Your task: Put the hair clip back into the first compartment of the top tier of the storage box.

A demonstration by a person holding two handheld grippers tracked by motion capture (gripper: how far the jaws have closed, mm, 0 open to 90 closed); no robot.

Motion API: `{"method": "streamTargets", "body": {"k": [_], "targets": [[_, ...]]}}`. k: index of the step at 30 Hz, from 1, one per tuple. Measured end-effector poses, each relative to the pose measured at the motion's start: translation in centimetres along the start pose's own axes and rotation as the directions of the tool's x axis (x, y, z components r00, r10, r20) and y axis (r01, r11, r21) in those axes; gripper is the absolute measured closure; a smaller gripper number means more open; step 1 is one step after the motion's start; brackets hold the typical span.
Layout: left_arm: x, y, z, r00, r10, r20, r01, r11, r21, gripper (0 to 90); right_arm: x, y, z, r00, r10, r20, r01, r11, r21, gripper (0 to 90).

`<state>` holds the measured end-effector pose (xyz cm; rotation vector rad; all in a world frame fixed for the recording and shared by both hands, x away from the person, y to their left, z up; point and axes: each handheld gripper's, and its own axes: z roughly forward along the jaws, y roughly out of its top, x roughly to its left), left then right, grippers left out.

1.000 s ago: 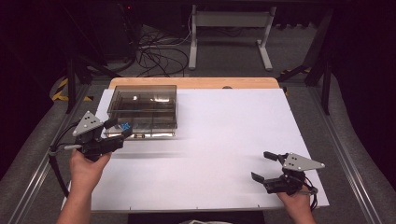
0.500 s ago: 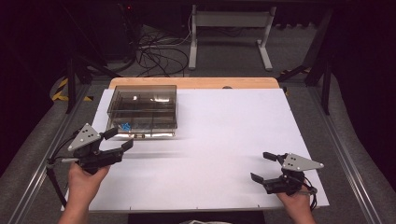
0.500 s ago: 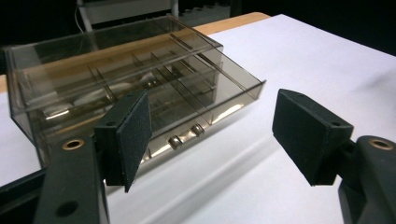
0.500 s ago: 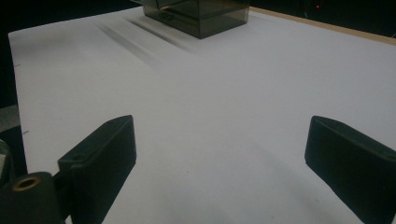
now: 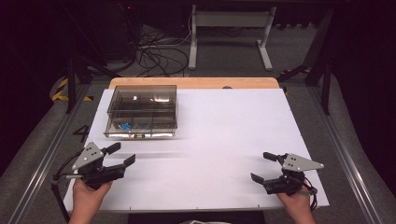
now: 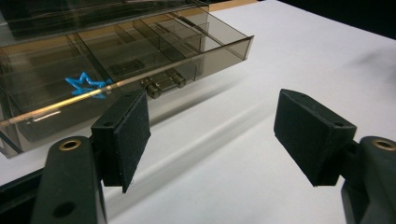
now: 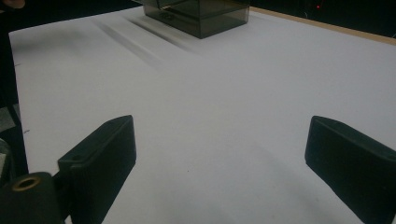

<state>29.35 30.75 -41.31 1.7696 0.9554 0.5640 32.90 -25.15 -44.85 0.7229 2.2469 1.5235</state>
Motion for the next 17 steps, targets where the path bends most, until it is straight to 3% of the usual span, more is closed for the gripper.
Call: {"method": "streamTargets", "body": {"k": [8, 17], "targets": [[-0.1, -2.3, -0.3, 0.9992, 0.035, -0.020, -0.035, 0.9994, 0.007, 27.5, 0.0, 0.0, -0.1, 1.0000, -0.001, 0.000, 0.001, 1.000, 0.000, 9.5], [0.0, -2.7, -0.4, 0.9992, -0.013, -0.037, 0.012, 0.9995, -0.030, 23.5, 0.1, 0.0, 0.0, 1.0000, -0.001, 0.001, 0.001, 1.000, -0.001, 9.4]]}}
